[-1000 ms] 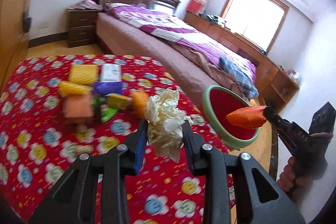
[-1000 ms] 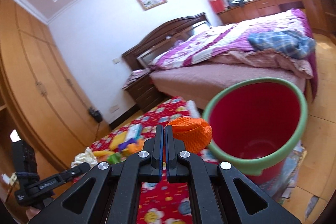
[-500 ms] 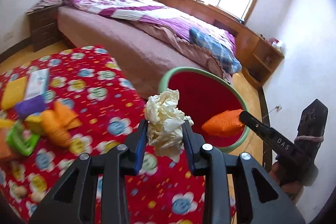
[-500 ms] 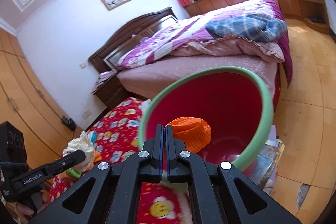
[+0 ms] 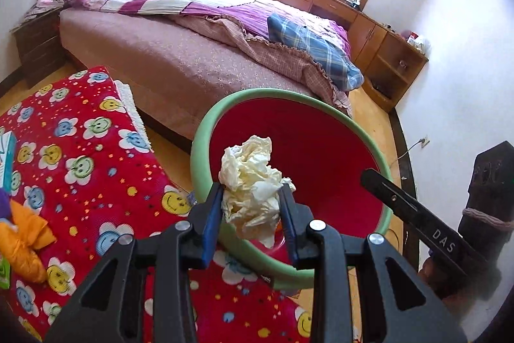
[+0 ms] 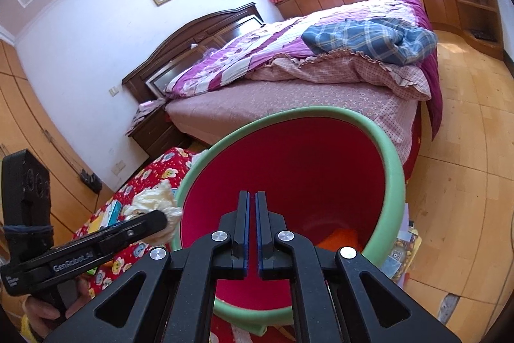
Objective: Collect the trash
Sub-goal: 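Open the left tool over the green-rimmed bucket to drop the tissue, then move both tools back over the remaining items on the bedspread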
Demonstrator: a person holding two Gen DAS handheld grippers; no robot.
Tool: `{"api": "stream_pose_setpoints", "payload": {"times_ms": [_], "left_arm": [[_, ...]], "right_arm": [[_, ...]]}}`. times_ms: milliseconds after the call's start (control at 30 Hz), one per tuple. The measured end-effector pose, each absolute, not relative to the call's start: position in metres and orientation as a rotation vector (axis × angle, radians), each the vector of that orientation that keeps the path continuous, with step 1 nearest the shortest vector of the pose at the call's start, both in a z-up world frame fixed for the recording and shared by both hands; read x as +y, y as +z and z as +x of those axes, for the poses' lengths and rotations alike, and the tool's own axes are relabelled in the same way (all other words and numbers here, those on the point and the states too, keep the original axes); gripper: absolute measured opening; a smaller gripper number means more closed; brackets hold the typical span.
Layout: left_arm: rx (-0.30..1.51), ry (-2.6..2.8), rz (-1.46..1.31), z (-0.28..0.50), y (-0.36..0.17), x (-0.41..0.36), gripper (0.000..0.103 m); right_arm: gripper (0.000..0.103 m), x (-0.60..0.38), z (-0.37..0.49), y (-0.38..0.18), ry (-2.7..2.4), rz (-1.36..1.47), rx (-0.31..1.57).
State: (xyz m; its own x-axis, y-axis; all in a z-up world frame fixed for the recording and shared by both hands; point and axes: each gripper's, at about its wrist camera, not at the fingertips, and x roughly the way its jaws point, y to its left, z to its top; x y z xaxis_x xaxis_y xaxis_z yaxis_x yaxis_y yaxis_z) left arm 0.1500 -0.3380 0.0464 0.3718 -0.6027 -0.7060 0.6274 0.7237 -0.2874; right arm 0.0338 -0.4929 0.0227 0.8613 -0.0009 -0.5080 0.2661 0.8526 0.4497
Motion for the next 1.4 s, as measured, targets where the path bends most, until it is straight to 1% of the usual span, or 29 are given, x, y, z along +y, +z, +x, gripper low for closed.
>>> {"api": "stream_pose_setpoints", "payload": {"times_ms": [67,167,267,333,367,400,567,700,867,1400], "left_arm": [[0.890,-0.786,0.039,0.151,0.045,-0.342,0.043],[0.871,-0.768,0.047,0.151,0.046,-0.341,0.053],[0.867,-0.770,0.033,0.151,0.046,-0.338,0.054],[0.871,-0.780,0.017,0.152,0.047,-0.337,0.054],[0.869,-0.781,0.014,0.152,0.047,-0.336,0.054],[0.864,-0.781,0.013,0.152,0.048,-0.336,0.054],[0.864,-0.755,0.018,0.150,0.049,-0.332,0.055],[0.867,-0.744,0.003,0.146,0.052,-0.323,0.055],[0.855,-0.717,-0.003,0.135,0.059,-0.308,0.055],[0.818,-0.573,-0.094,0.115,0.081,-0.224,0.055]], "right_arm": [[0.004,-0.494,0.035,0.022,-0.150,0.536,0.519],[0.005,-0.496,0.038,0.020,-0.152,0.544,0.529],[0.009,-0.497,0.038,0.020,-0.153,0.553,0.541],[0.016,-0.496,0.037,0.021,-0.150,0.558,0.543],[0.025,-0.495,0.037,0.021,-0.150,0.560,0.541],[0.031,-0.495,0.037,0.021,-0.152,0.563,0.537],[0.034,-0.493,0.034,0.022,-0.153,0.577,0.525],[0.042,-0.491,0.030,0.024,-0.157,0.578,0.522],[0.047,-0.488,0.020,0.029,-0.165,0.587,0.509],[0.051,-0.442,0.002,0.047,-0.112,0.558,0.518]]}}
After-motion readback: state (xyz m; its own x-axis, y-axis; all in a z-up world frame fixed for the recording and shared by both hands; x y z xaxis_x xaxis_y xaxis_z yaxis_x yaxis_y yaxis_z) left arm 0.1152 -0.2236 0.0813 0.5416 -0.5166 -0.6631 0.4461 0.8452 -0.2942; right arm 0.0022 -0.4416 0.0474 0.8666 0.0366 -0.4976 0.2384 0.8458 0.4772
